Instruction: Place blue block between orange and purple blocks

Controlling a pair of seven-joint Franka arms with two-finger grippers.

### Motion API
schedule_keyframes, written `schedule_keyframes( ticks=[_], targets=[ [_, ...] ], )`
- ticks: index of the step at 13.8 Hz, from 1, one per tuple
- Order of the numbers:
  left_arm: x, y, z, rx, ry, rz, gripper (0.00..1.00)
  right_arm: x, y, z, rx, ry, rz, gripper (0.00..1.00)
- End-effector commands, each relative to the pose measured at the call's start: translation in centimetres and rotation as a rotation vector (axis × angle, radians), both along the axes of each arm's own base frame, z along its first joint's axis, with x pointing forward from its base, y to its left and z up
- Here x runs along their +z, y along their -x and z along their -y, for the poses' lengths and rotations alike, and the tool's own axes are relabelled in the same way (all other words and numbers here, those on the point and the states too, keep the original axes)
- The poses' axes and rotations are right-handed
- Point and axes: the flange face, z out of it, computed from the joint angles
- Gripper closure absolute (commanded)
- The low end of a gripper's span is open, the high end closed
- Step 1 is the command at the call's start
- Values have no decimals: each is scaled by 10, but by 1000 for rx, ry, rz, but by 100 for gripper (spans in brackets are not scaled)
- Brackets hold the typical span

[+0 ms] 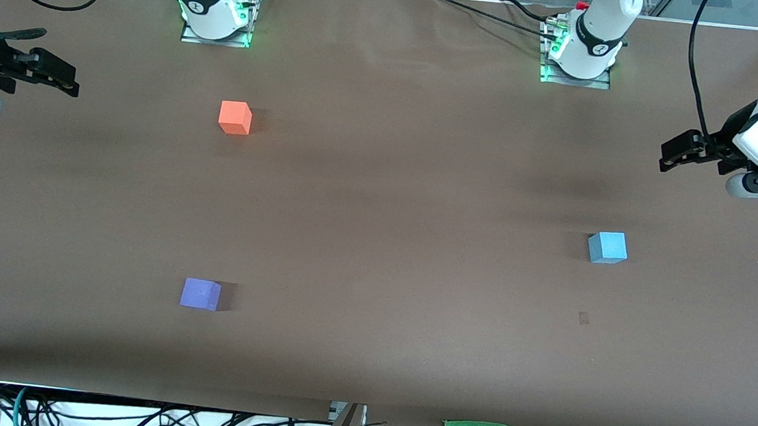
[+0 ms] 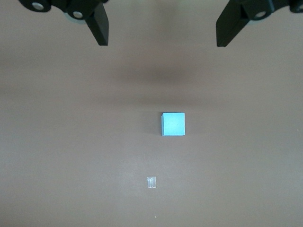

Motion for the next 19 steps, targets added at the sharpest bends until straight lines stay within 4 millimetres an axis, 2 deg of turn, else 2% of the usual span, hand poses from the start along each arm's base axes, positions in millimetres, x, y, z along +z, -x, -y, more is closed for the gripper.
schedule_keyframes(
  ticks=[1, 7, 15, 16, 17, 18, 19],
  targets=[
    [7, -2, 0, -9, 5, -4, 0, 2, 2, -1, 13, -16, 5, 0],
    [6, -3, 1, -1, 3, -6, 0, 2, 2, -1, 15, -16, 6, 0],
    [5, -2, -10, 8, 2, -15, 0, 2, 2, -1, 15, -16, 6, 0],
    [3, -4, -9, 8, 2, -15, 0, 2, 2, -1, 15, -16, 4, 0],
    [-10, -11, -5, 0, 6, -36, 0, 2, 2, -1, 15, -16, 6, 0],
    [-15, -17, -2, -4, 8, -41, 0, 2, 2, -1, 15, -16, 6, 0],
    [-7, -24, -3, -3, 6, -21, 0, 2, 2, -1, 15, -16, 6, 0]
  ],
)
